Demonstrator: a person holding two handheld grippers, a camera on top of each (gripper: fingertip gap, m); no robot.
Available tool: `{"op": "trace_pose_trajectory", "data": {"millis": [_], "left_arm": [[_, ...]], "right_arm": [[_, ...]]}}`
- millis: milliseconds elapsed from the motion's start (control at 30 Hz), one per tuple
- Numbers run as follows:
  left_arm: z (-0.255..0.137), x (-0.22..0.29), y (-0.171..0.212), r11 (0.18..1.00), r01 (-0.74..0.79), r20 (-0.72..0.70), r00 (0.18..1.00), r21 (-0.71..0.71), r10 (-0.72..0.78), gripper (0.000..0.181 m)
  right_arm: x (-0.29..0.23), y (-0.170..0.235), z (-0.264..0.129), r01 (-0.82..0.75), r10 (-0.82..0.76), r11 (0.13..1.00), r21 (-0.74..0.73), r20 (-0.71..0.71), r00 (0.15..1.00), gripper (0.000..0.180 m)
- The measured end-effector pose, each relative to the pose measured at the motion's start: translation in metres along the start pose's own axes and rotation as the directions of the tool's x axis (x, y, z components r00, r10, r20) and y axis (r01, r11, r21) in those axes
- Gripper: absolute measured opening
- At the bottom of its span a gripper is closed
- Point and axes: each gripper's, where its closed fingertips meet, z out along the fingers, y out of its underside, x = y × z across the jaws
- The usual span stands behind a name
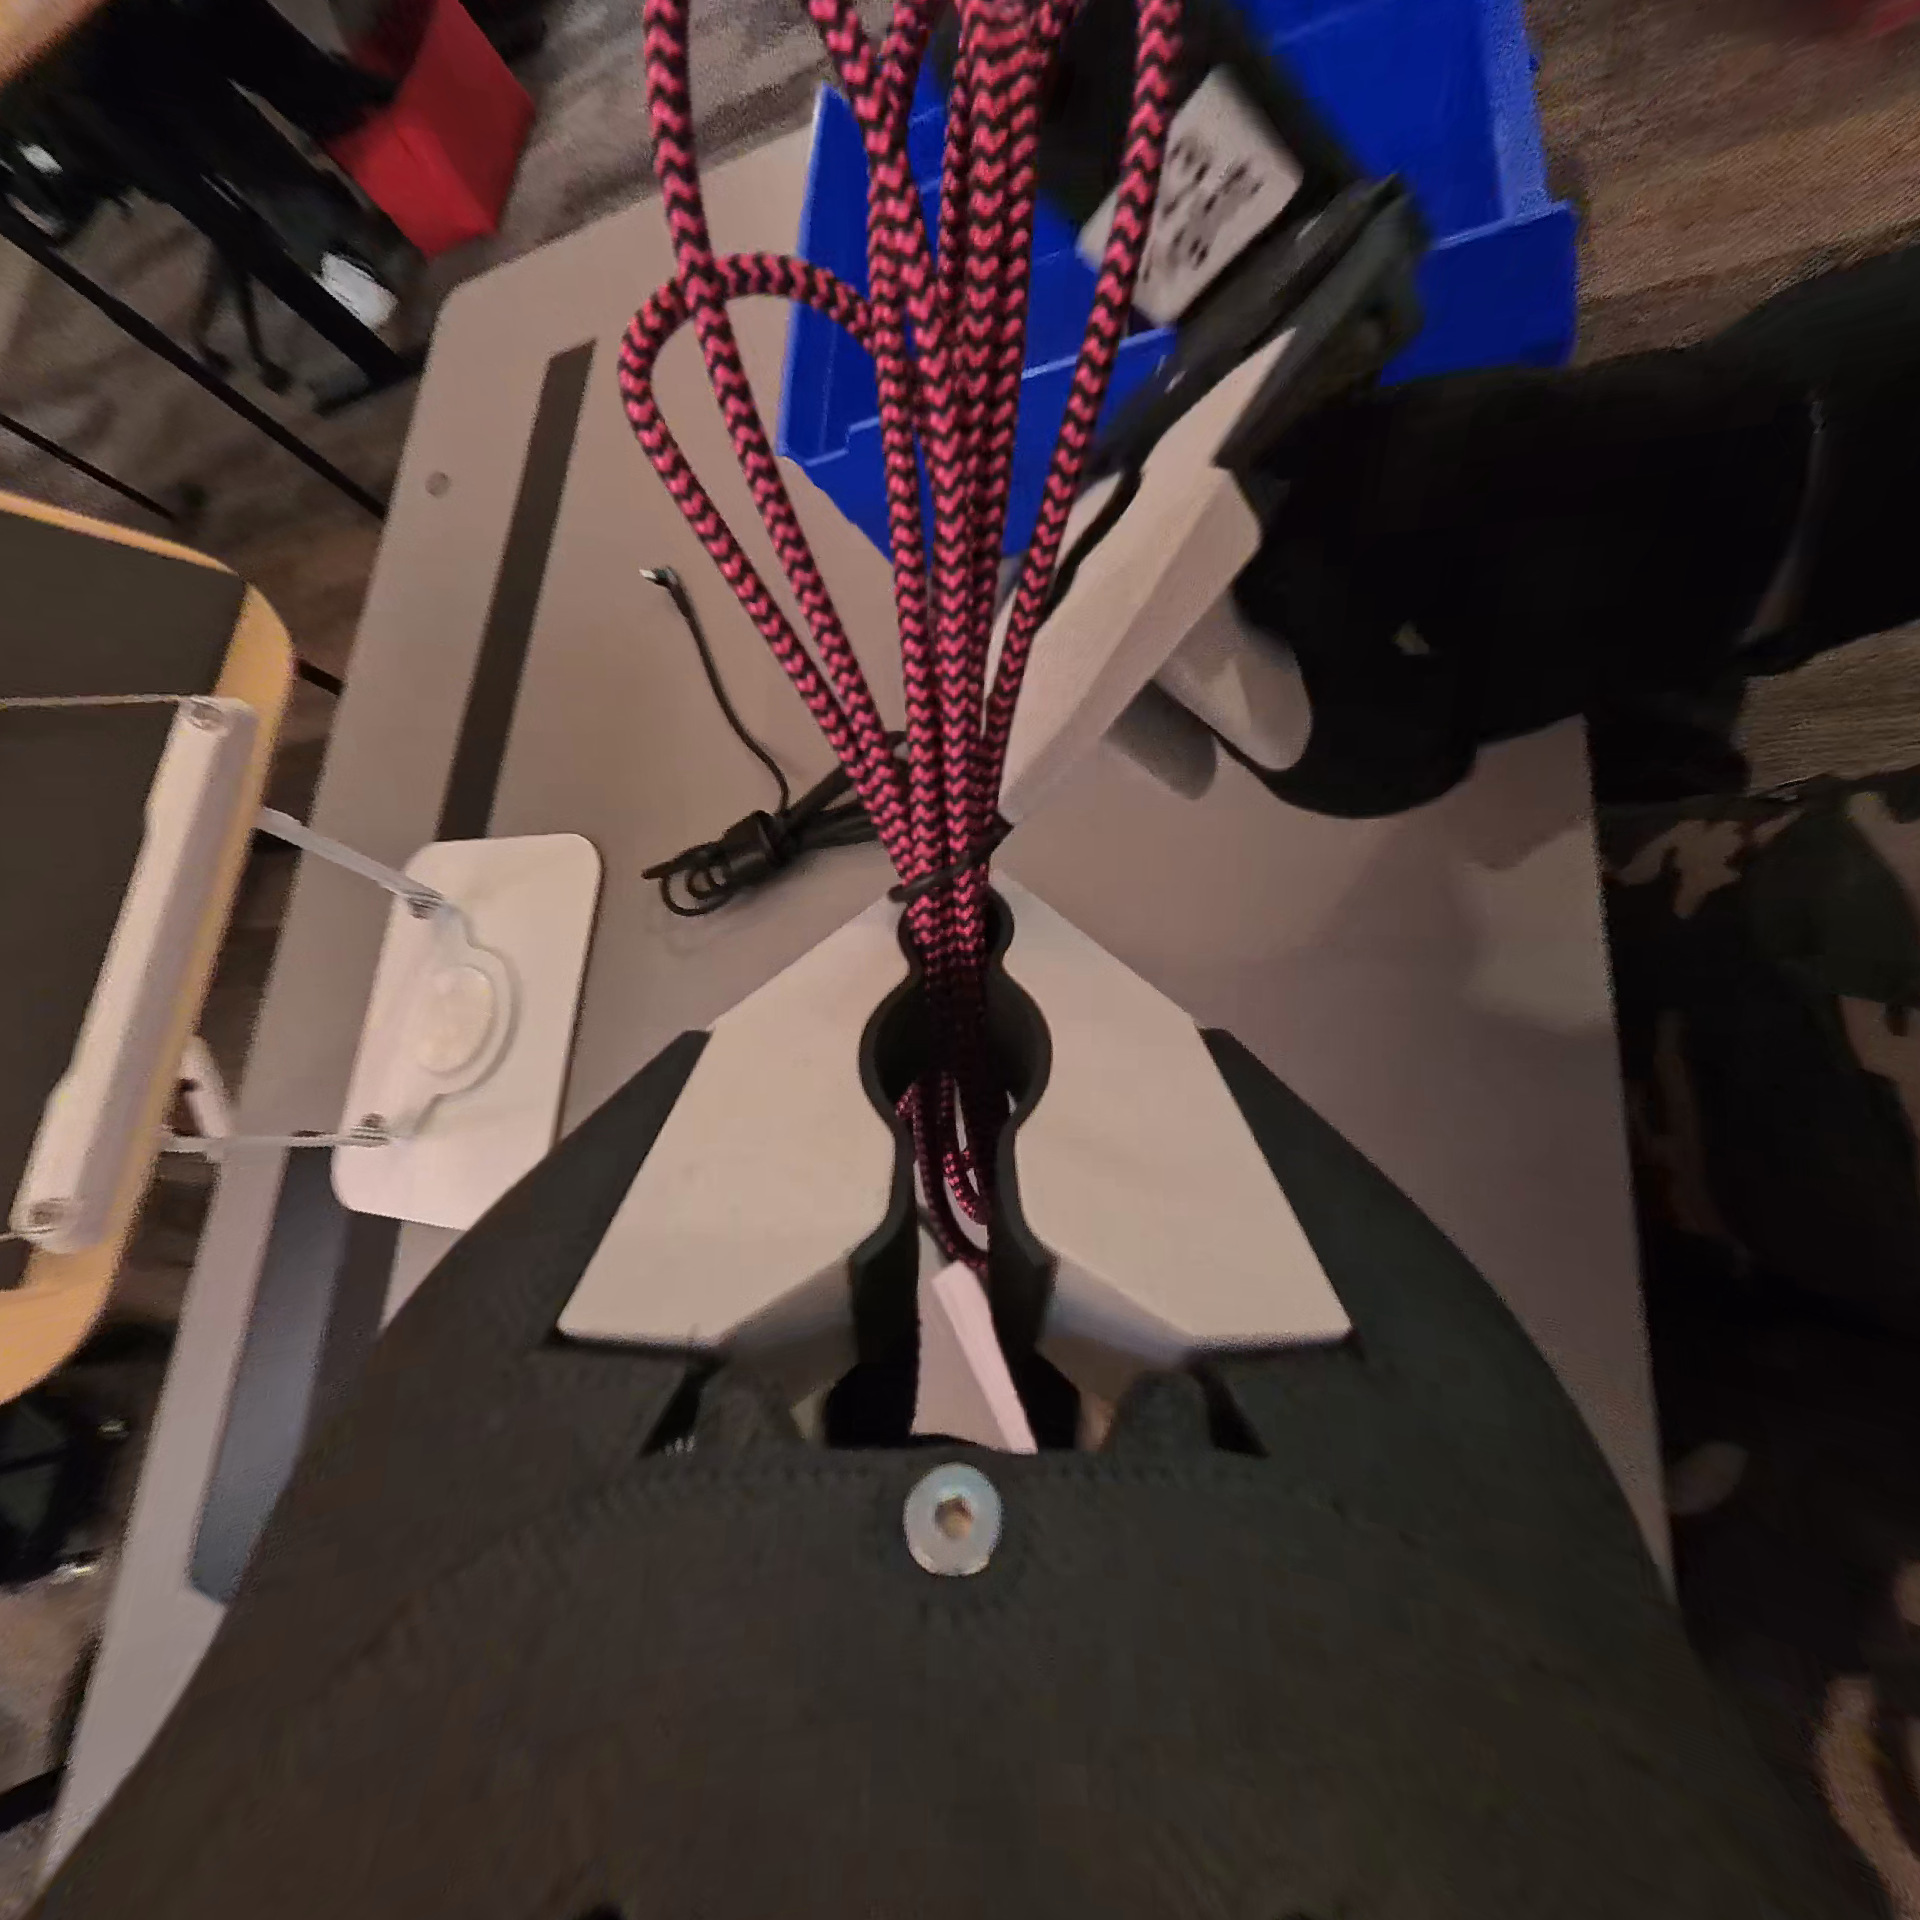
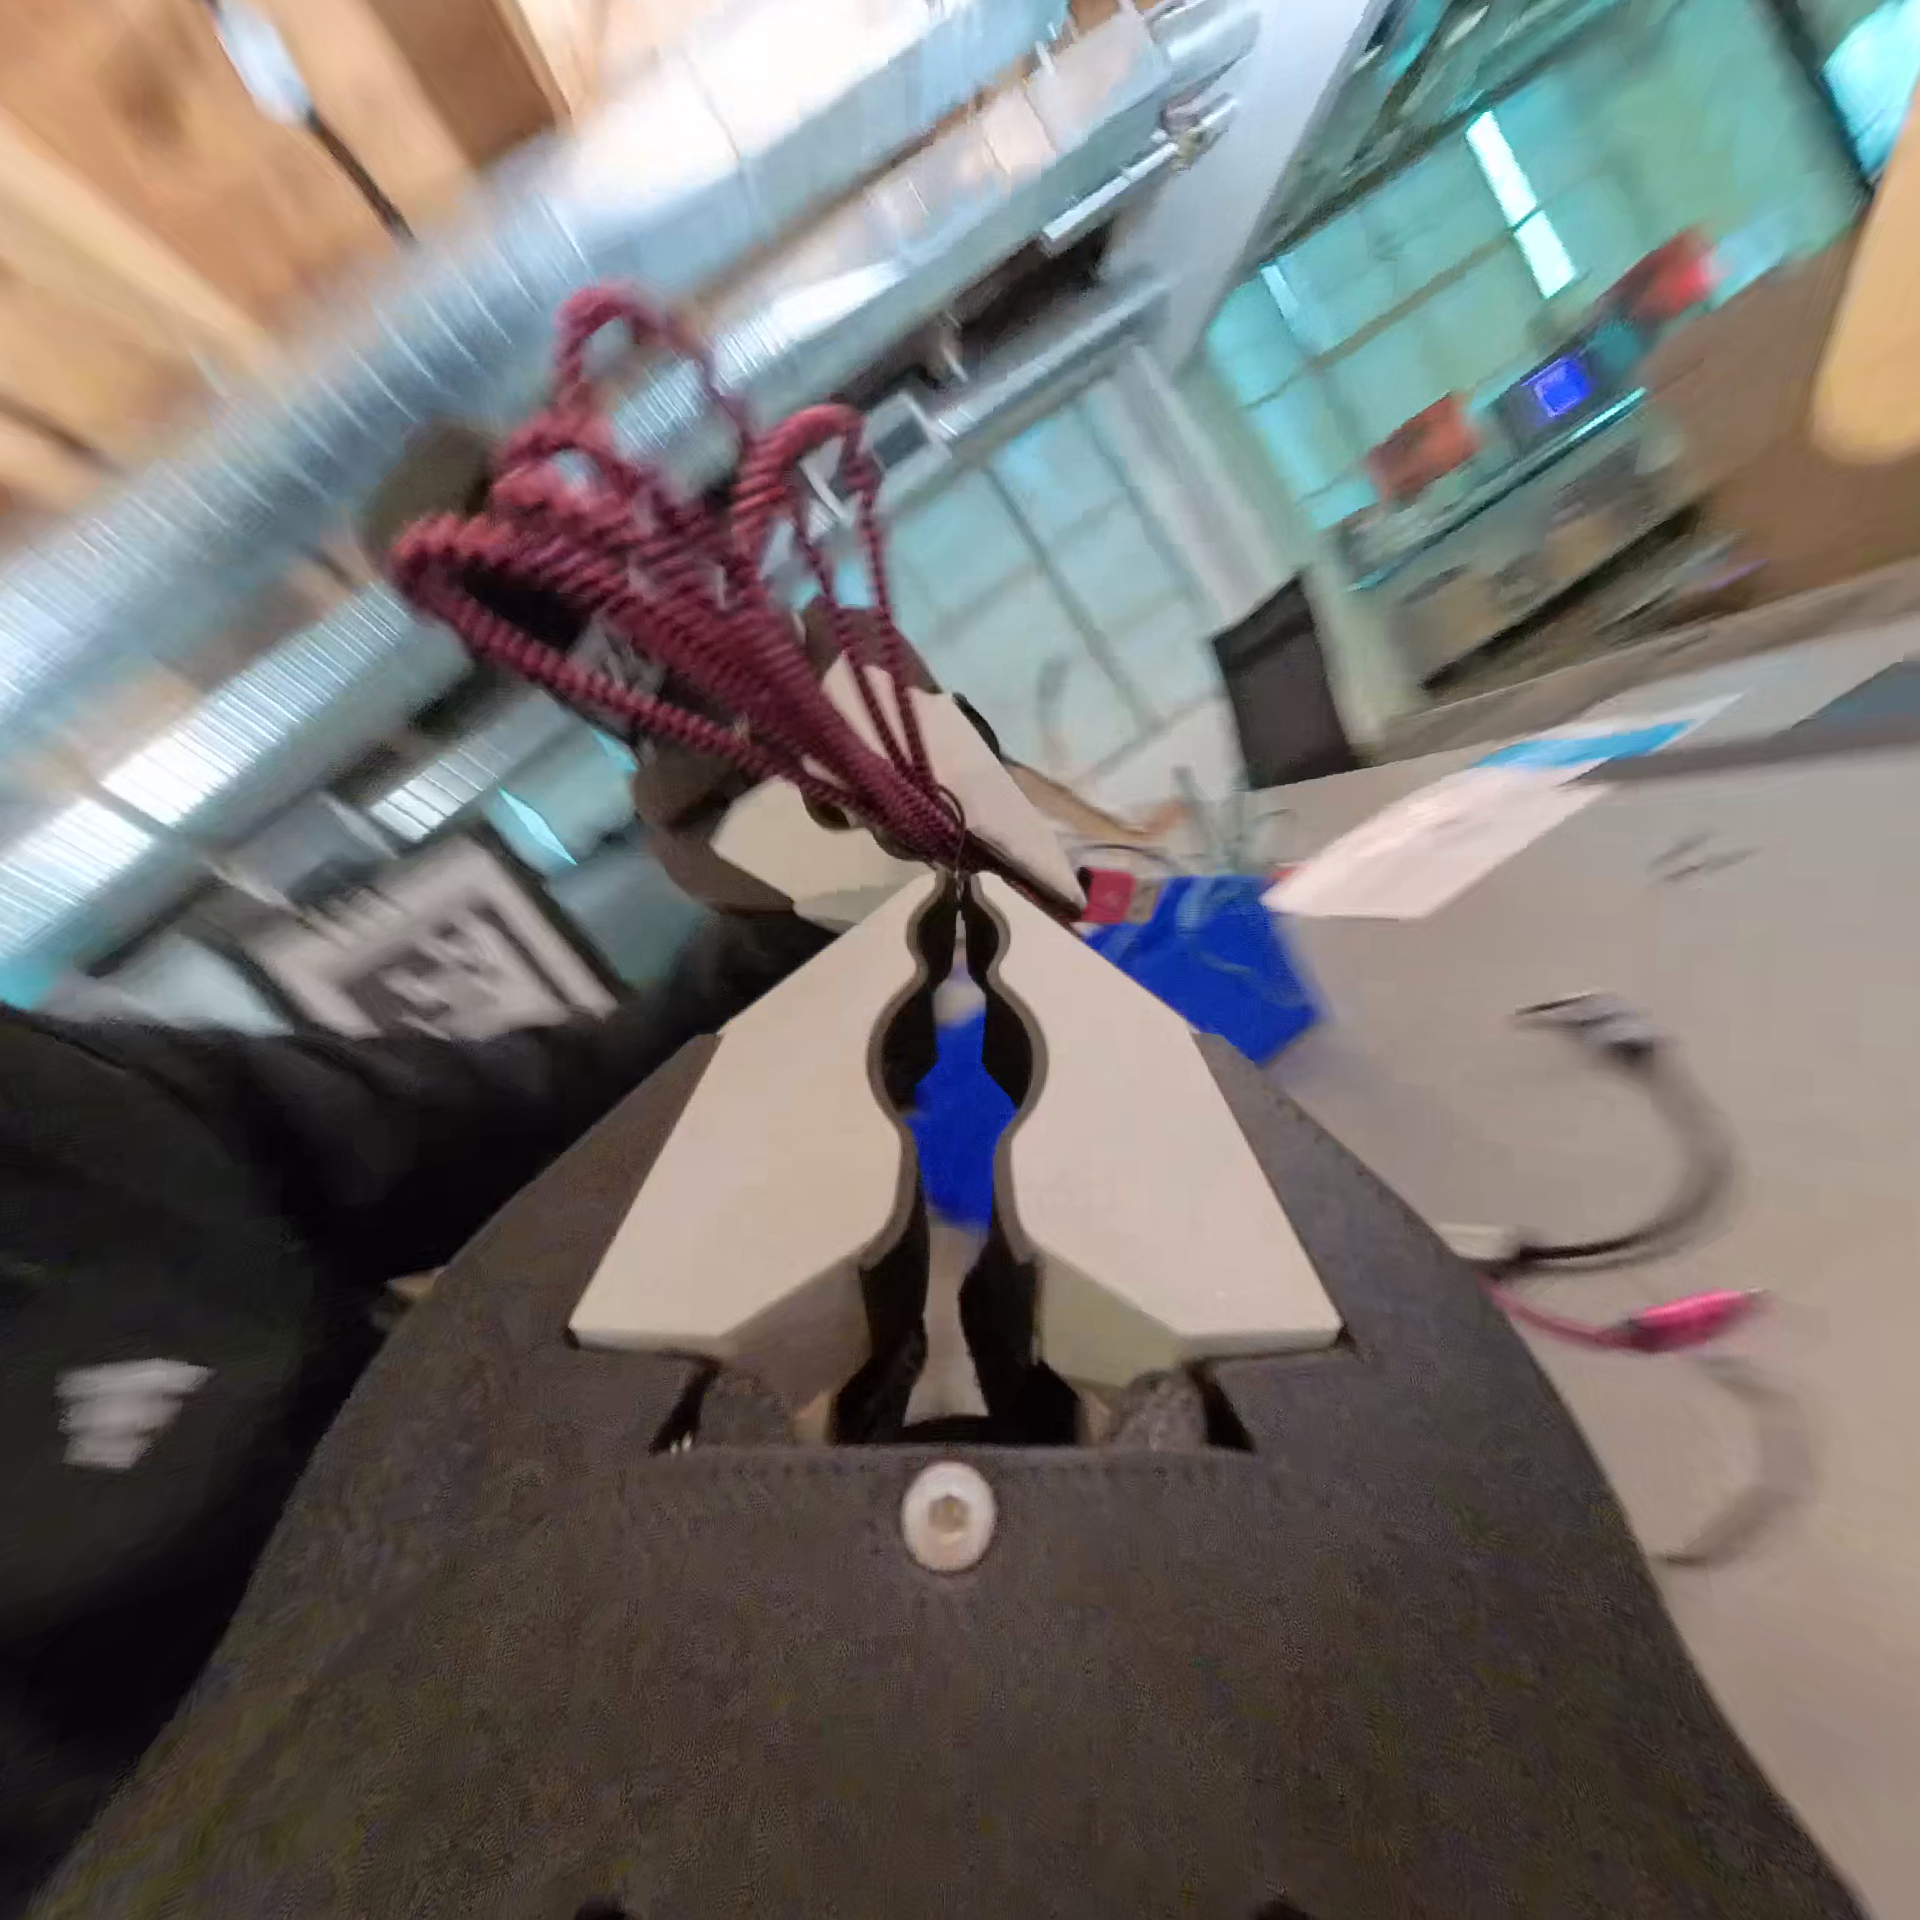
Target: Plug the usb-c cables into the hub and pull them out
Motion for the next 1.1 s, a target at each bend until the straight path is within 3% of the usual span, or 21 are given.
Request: {"op": "trace_pose_trajectory", "data": {"millis": [67, 167, 367, 467, 567, 633, 700, 767, 800, 867, 900, 967, 1100], "left_arm": [[0.002, -0.001, -0.001, 0.998, -0.059, 0.046, 0.997, 0.004, 0.058, 0.001], [0.002, -0.002, 0.000, 0.988, -0.152, 0.112, 0.982, 0.005, 0.150, 0.001], [0.000, -0.001, 0.006, 0.973, -0.229, 0.177, 0.958, 0.004, 0.225, 0.001], [-0.002, -0.001, 0.004, 0.988, -0.147, 0.142, 0.980, 0.042, 0.139, 0.001], [-0.003, -0.004, 0.004, 0.995, -0.090, 0.116, 0.990, 0.048, 0.084, 0.001], [-0.002, -0.003, 0.006, 0.998, -0.033, 0.069, 0.997, 0.045, 0.030, 0.001], [-0.002, -0.001, 0.006, 0.998, 0.033, 0.012, 0.999, 0.047, -0.034, 0.001], [-0.001, 0.004, 0.007, 0.994, 0.100, -0.063, 0.993, 0.037, -0.097, 0.001], [-0.002, 0.005, 0.008, 0.992, 0.126, -0.091, 0.988, 0.029, -0.123, 0.001], [-0.001, 0.011, 0.009, 0.983, 0.183, -0.166, 0.970, 0.006, -0.179, 0.001], [-0.002, 0.012, 0.007, 0.979, 0.205, -0.188, 0.962, 0.007, -0.200, 0.001], [-0.002, 0.018, 0.007, 0.967, 0.255, -0.259, 0.932, -0.023, -0.252, 0.001], [-0.002, 0.024, 0.005, 0.944, 0.326, -0.345, 0.881, -0.054, -0.324, 0.001]], "right_arm": [[0.004, 0.001, -0.001, -0.236, 0.229, 0.970, 0.065, 0.099, 0.968, 0.000], [0.004, 0.006, -0.001, -0.449, 0.421, 0.888, 0.103, 0.215, 0.881, 0.000], [0.003, 0.017, 0.003, -0.591, 0.543, 0.798, 0.118, 0.285, 0.790, 0.000], [0.000, 0.012, 0.002, -0.520, 0.468, 0.844, 0.135, 0.288, 0.835, 0.005], [-0.002, 0.011, 0.001, -0.334, 0.306, 0.932, 0.145, 0.183, 0.934, 0.031], [-0.001, 0.013, -0.001, -0.124, 0.118, 0.986, 0.107, 0.064, 0.991, 0.035], [-0.002, 0.011, -0.004, 0.135, -0.132, 0.990, 0.045, -0.052, 0.990, 0.035], [0.003, 0.009, -0.009, 0.488, -0.500, 0.866, -0.112, -0.192, 0.844, 0.034], [0.005, 0.007, -0.011, 0.636, -0.670, 0.743, -0.210, -0.226, 0.707, 0.032], [0.005, 0.005, -0.015, 0.826, -0.920, 0.391, -0.406, -0.200, 0.337, 0.029], [0.004, 0.008, -0.013, 0.854, -0.978, 0.206, -0.478, -0.138, 0.159, 0.028], [0.000, 0.013, -0.008, 0.844, -0.997, -0.048, -0.534, -0.030, -0.076, 0.027], [-0.007, 0.012, -0.002, 0.784, -0.948, -0.284, -0.552, 0.039, -0.316, 0.024]]}}
